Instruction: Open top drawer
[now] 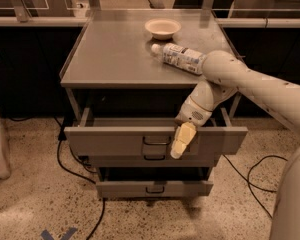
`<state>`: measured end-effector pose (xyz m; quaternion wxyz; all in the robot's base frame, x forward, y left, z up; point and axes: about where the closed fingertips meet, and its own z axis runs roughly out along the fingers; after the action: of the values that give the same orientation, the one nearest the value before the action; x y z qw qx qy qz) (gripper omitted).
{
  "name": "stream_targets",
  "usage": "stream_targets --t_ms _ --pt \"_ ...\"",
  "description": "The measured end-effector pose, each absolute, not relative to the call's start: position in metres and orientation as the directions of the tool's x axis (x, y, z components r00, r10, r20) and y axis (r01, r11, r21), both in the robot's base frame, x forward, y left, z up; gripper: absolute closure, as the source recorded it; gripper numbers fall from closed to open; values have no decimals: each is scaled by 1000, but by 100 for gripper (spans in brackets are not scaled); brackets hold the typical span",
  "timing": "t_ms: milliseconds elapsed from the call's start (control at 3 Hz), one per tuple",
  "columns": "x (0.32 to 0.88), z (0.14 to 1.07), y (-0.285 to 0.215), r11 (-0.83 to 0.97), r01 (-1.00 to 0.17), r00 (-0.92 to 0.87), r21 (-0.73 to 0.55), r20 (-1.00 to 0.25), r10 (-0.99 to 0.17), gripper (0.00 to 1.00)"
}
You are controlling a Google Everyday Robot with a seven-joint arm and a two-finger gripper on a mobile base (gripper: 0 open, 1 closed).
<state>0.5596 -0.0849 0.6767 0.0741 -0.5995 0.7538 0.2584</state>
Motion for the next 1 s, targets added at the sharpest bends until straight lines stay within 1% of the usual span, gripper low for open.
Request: stream_targets --t_ms 333,1000 --pt "560 677 -85 147 -942 -270 301 -422 -865 0" --pt "541 675 -89 106 -915 -307 390 -499 -810 0"
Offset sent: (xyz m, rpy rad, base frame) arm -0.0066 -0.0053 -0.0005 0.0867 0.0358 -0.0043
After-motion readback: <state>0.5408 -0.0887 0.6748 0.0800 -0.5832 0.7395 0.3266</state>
